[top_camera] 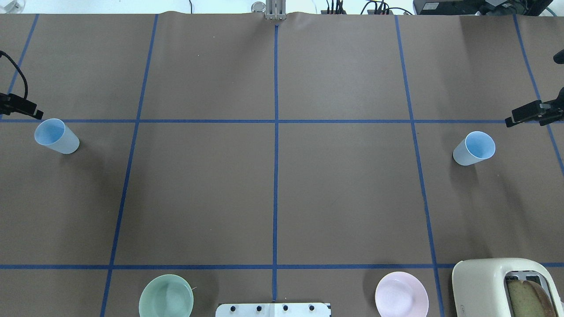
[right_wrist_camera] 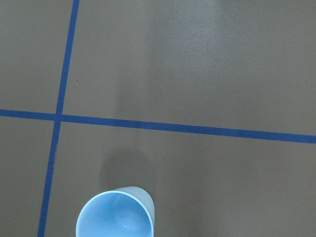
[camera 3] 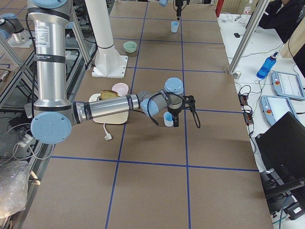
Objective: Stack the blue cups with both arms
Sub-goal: 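Close the left gripper on its light-blue cup rim while right gripper grasps its cup, then carry the cup with the left gripper toward table center while right gripper lifts its cup, then set the left gripper's cup down at table center and release it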
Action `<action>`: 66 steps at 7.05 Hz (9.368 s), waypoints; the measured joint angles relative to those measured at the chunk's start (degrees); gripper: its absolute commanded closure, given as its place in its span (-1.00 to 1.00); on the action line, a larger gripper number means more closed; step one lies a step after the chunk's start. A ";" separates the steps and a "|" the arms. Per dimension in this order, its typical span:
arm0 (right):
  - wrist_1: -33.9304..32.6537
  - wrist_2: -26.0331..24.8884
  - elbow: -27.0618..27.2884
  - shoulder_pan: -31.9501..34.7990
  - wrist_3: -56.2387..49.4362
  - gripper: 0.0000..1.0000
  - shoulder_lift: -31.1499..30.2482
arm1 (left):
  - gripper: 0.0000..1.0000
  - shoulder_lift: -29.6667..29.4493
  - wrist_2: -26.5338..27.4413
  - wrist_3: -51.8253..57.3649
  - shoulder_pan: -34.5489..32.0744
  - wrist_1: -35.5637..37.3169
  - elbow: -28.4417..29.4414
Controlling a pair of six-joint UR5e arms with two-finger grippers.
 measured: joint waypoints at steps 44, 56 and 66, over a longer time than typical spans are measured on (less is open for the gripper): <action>0.68 -6.17 -5.29 -10.50 2.06 1.00 2.08 | 1.00 -24.21 12.29 -48.31 27.20 20.85 -19.86; -16.30 -4.81 -3.17 -7.98 6.56 1.00 18.75 | 1.00 -31.52 25.53 -56.34 40.16 22.43 -13.54; -18.50 -4.15 -3.08 -7.56 6.50 1.00 20.65 | -0.38 -32.67 31.66 -57.78 43.90 21.67 -10.89</action>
